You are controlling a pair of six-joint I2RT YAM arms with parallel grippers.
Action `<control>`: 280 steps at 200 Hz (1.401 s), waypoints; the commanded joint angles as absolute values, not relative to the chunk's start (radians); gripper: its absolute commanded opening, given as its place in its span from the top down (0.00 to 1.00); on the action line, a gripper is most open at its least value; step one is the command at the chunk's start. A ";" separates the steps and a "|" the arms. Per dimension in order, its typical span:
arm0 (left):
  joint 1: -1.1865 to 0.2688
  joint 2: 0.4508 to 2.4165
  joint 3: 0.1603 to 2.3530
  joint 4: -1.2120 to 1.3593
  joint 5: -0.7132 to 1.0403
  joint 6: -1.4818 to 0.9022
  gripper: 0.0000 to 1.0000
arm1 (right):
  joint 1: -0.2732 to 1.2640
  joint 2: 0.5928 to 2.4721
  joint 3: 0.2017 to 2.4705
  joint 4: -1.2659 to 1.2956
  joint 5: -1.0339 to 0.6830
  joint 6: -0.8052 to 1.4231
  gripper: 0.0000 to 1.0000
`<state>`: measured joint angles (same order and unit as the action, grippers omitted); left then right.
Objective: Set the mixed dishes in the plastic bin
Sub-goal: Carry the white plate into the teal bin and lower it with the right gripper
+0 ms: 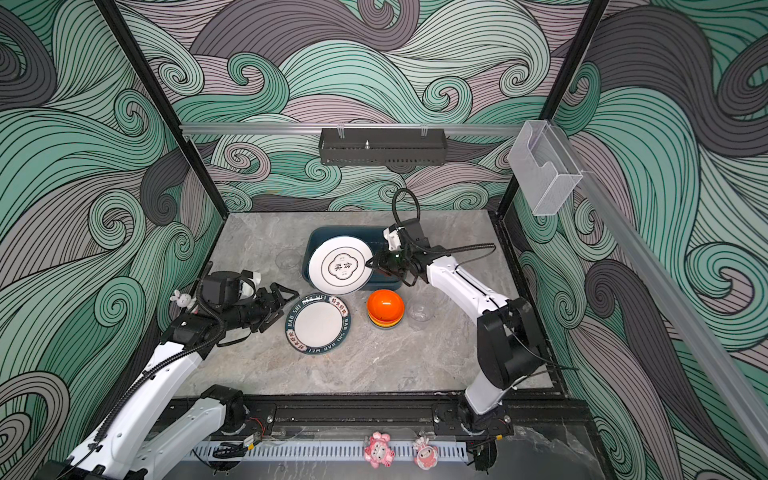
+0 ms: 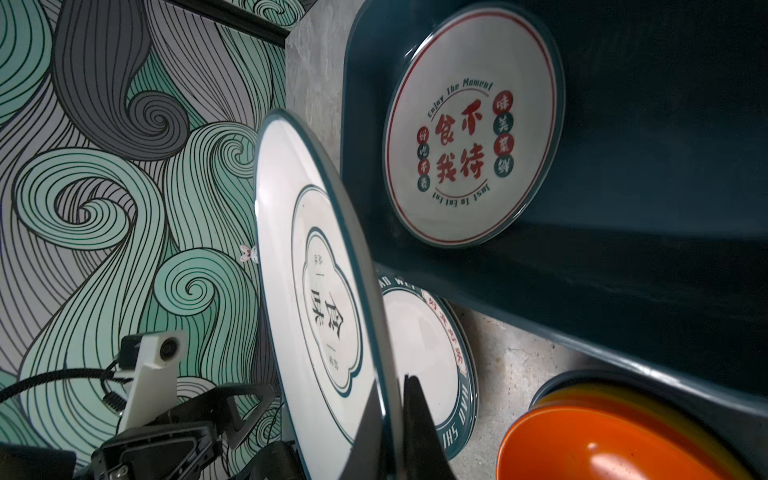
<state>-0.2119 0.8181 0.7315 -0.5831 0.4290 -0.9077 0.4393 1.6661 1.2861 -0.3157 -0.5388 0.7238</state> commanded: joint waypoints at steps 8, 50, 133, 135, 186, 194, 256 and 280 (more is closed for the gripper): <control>-0.217 0.787 0.713 -0.641 0.357 -0.871 0.01 | 0.420 1.741 1.379 -0.331 -0.512 0.703 1.00; -0.218 0.796 0.698 -0.625 0.380 -0.873 0.01 | 0.406 1.877 1.500 -0.354 -0.461 0.704 1.00; -0.217 0.835 0.672 -0.589 0.399 -0.888 0.02 | 0.406 2.083 1.630 -0.365 -0.408 0.708 1.00; -0.217 0.836 0.671 -0.588 0.400 -0.888 0.02 | 0.406 2.085 1.631 -0.365 -0.407 0.709 1.00; -0.218 0.853 0.661 -0.574 0.399 -0.891 0.02 | 0.405 2.127 1.664 -0.327 -0.409 0.718 1.00; -0.218 0.856 0.659 -0.572 0.399 -0.893 0.02 | 0.405 2.135 1.669 -0.327 -0.410 0.722 1.00; -0.218 0.865 0.653 -0.565 0.405 -0.897 0.02 | 0.407 2.156 1.674 -0.308 -0.416 0.735 1.00; -0.217 0.865 0.650 -0.565 0.408 -0.900 0.02 | 0.407 2.158 1.672 -0.299 -0.418 0.736 1.00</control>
